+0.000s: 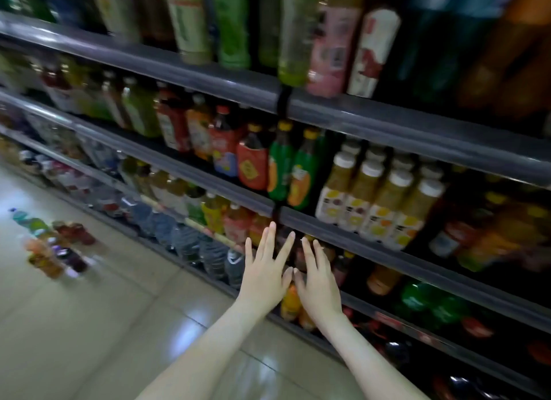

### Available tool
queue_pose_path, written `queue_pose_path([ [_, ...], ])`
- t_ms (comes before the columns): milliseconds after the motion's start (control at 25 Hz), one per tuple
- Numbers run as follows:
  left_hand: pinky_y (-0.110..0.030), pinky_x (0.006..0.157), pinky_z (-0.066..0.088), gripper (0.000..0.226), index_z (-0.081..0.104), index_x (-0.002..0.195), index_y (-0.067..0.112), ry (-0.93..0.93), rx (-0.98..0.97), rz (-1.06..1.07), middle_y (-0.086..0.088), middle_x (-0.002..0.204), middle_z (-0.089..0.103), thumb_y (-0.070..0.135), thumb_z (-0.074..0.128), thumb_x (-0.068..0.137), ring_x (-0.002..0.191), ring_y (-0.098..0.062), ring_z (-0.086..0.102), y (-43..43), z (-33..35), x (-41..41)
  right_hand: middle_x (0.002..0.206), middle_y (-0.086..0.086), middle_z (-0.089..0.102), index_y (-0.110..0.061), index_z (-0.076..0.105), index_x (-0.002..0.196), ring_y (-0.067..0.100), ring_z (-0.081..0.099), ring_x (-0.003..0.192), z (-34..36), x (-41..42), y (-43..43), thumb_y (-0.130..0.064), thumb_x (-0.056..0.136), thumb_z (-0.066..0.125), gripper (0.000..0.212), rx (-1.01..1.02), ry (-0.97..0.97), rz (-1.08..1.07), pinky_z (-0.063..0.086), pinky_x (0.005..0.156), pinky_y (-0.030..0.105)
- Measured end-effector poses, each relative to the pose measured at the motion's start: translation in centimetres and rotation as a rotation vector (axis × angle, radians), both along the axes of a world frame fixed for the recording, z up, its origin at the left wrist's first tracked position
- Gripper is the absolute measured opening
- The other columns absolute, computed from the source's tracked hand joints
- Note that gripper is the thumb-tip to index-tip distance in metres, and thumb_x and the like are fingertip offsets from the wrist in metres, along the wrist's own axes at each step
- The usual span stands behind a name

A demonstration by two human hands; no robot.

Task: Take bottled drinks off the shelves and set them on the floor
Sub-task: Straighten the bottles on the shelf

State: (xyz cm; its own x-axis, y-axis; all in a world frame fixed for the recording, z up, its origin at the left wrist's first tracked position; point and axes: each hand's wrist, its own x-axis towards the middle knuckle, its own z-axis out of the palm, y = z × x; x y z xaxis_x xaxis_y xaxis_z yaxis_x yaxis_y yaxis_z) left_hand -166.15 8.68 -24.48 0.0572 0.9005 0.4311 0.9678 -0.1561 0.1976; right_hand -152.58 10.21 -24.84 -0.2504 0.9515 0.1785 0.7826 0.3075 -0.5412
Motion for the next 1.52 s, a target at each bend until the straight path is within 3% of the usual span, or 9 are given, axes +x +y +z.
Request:
queue_pose_path([
  [240, -0.063, 0.105, 0.027, 0.066, 0.027, 0.147, 0.018, -0.051, 0.062, 0.151, -0.022, 0.152, 0.026, 0.035, 0.050, 0.088, 0.139, -0.035, 0.029, -2.3, 2.7, -19.8, 0.159, 0.004, 0.018, -0.023, 0.016, 0.153, 0.020, 0.021, 0.145, 3.9, -20.1, -0.5, -0.030, 0.098, 0.049, 0.064, 0.053, 0.074, 0.103, 0.035, 0.111, 0.035],
  [440, -0.062, 0.106, 0.020, 0.073, 0.034, 0.146, 0.014, -0.104, 0.130, 0.216, -0.025, 0.151, 0.026, 0.024, 0.068, 0.083, 0.139, -0.038, 0.029, -0.4, 5.5, -31.1, 0.159, 0.001, 0.017, -0.026, 0.012, 0.153, 0.018, 0.017, 0.146, 7.6, -31.5, 1.4, -0.032, 0.098, 0.049, 0.066, 0.119, 0.122, 0.118, 0.036, 0.111, 0.035],
  [600, -0.059, 0.108, 0.013, 0.074, 0.026, 0.149, 0.017, -0.150, 0.180, 0.258, -0.024, 0.153, 0.020, 0.025, 0.064, 0.086, 0.141, -0.038, 0.024, 3.6, 6.4, -39.2, 0.160, -0.001, 0.014, -0.029, 0.010, 0.153, 0.018, 0.015, 0.146, 8.0, -39.9, 5.4, -0.035, 0.099, 0.047, 0.066, 0.139, 0.138, 0.119, 0.037, 0.110, 0.036],
  [840, -0.061, 0.109, 0.013, 0.070, 0.019, 0.150, 0.021, -0.074, 0.224, 0.270, -0.024, 0.155, 0.015, 0.034, 0.055, 0.091, 0.143, -0.037, 0.018, 12.2, 8.3, -53.9, 0.160, -0.001, 0.015, -0.028, 0.012, 0.153, 0.015, 0.011, 0.147, 9.6, -55.5, 14.0, -0.032, 0.099, 0.048, 0.065, 0.188, 0.247, 0.125, 0.021, 0.114, 0.029],
  [960, -0.060, 0.109, 0.015, 0.063, 0.021, 0.150, 0.019, -0.063, 0.281, 0.237, -0.024, 0.154, 0.017, 0.037, 0.038, 0.092, 0.143, -0.037, 0.018, 16.8, 12.5, -60.2, 0.157, 0.004, 0.022, -0.024, 0.017, 0.152, 0.017, 0.017, 0.146, 14.3, -62.2, 18.4, -0.026, 0.097, 0.053, 0.066, 0.315, 0.275, 0.082, 0.019, 0.114, 0.028],
  [1120, -0.054, 0.112, 0.008, 0.064, 0.020, 0.150, 0.020, -0.133, 0.379, 0.075, -0.023, 0.155, 0.014, 0.030, 0.045, 0.092, 0.144, -0.035, 0.012, 22.7, 18.3, -65.2, 0.151, 0.012, 0.033, -0.015, 0.025, 0.150, 0.022, 0.029, 0.140, 21.4, -67.0, 23.4, -0.014, 0.093, 0.059, 0.067, 0.665, 0.323, -0.024, 0.032, 0.112, 0.038],
  [1240, -0.051, 0.112, 0.013, 0.058, 0.028, 0.148, 0.016, -0.115, 0.475, -0.115, -0.025, 0.152, 0.021, 0.029, 0.036, 0.092, 0.141, -0.037, 0.022, 26.5, 21.1, -67.1, 0.150, 0.017, 0.030, -0.011, 0.018, 0.150, 0.027, 0.027, 0.139, 26.0, -66.6, 27.0, -0.014, 0.089, 0.063, 0.075, 0.943, 0.331, -0.284, 0.029, 0.114, 0.045],
  [1400, -0.050, 0.111, 0.026, 0.058, 0.037, 0.144, 0.012, -0.107, 0.530, -0.331, -0.026, 0.147, 0.032, 0.017, 0.056, 0.089, 0.136, -0.037, 0.034, 29.4, 22.8, -68.7, 0.152, 0.020, 0.023, -0.030, -0.001, 0.149, 0.035, 0.027, 0.138, 29.8, -64.2, 29.6, -0.023, 0.085, 0.070, 0.096, 0.718, 0.313, -0.619, 0.030, 0.111, 0.050],
  [1520, -0.051, 0.108, 0.035, 0.058, 0.044, 0.140, 0.009, -0.121, 0.517, -0.406, -0.025, 0.143, 0.039, 0.013, 0.063, 0.085, 0.132, -0.037, 0.041, 30.2, 23.0, -70.4, 0.141, 0.019, 0.039, -0.021, 0.011, 0.151, 0.037, 0.047, 0.124, 29.9, -62.9, 31.0, -0.025, 0.084, 0.070, 0.089, 0.392, 0.332, -0.723, 0.043, 0.099, 0.046],
])
